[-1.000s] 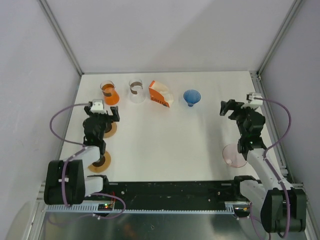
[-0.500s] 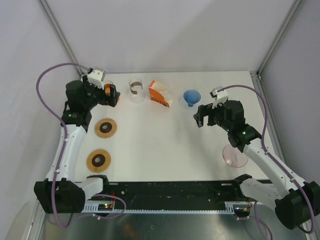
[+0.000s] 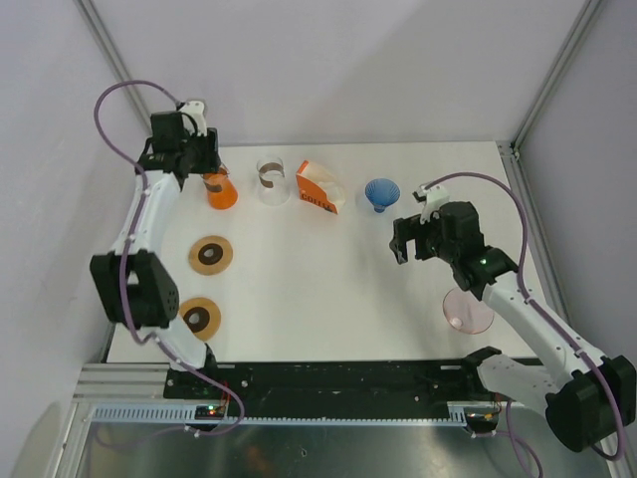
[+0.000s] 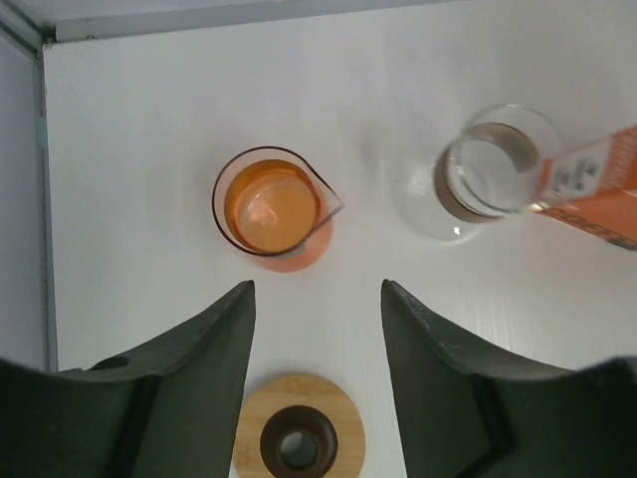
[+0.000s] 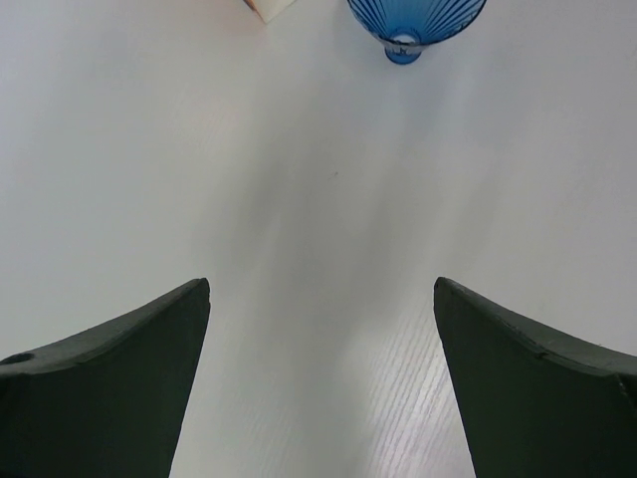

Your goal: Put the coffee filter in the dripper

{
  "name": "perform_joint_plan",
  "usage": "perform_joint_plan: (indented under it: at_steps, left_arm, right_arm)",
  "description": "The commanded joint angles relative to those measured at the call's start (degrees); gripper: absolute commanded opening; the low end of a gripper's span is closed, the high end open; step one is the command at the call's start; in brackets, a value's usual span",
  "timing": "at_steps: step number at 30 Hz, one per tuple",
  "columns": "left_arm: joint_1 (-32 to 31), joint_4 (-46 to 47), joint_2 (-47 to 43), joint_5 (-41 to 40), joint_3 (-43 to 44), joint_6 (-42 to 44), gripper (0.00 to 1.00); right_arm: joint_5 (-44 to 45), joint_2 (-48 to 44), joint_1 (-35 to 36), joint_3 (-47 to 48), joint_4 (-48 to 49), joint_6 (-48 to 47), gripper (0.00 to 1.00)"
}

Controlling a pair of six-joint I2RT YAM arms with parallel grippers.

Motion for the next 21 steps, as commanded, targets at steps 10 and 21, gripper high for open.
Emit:
perform_joint_plan:
  at_steps: [10, 21]
  left_arm:
    - [0.09, -1.35, 21.2, -17.02, 19.86, -4.23, 0.52]
    - [1.36, -1.32, 27.51, -18.39, 22.41, -6.09, 0.49]
  right_arm:
    - [0.03, 3.07, 0.63, 2.3, -0.8, -0.88, 0.99]
    - [-0.42, 3.68, 0.73, 2.26, -0.45, -1.02, 0.99]
